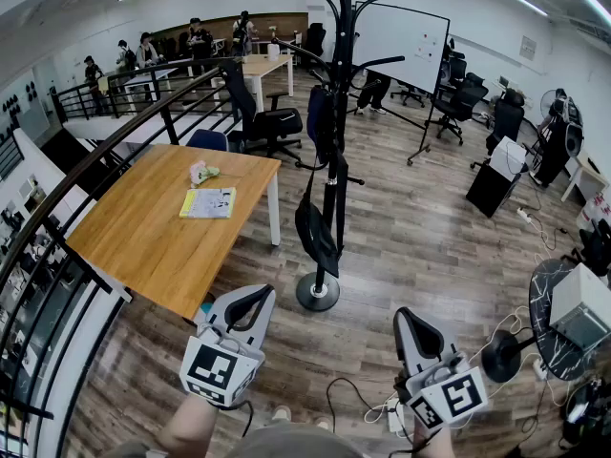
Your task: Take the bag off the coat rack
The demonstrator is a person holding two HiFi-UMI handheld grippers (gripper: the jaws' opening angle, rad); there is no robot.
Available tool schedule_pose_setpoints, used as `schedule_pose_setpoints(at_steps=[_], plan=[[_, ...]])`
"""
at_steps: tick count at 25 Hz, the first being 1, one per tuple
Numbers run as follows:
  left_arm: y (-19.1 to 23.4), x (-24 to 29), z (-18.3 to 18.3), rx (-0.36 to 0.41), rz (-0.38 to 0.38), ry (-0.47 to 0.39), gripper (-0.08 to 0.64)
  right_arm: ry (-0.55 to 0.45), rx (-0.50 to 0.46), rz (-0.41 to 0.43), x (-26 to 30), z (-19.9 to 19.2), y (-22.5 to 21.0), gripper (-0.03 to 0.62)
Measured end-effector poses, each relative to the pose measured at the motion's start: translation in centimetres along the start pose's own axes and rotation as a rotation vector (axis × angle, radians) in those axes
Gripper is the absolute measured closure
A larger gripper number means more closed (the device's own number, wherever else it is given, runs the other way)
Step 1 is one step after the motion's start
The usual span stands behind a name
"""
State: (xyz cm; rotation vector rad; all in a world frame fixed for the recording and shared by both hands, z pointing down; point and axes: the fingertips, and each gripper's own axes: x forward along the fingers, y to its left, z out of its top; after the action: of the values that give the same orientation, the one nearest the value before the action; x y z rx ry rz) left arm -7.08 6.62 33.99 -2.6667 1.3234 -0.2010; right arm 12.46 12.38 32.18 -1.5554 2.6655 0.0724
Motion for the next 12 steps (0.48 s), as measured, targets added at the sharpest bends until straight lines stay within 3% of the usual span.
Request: schedule_pose_setpoints(at_steps=[7,12], plan=[[-1.7,0.5,0.3,-0.013,0.018,0.003,0.545,-0.004,0.036,-0.003,-1.5,-0.1,-1.6,0.561],[-3.1,0.5,0.5,-0.016,0.036,-0.006,0.545,-0.051,0.061,0.057,-3.1,0.5,-1.9,0.561]])
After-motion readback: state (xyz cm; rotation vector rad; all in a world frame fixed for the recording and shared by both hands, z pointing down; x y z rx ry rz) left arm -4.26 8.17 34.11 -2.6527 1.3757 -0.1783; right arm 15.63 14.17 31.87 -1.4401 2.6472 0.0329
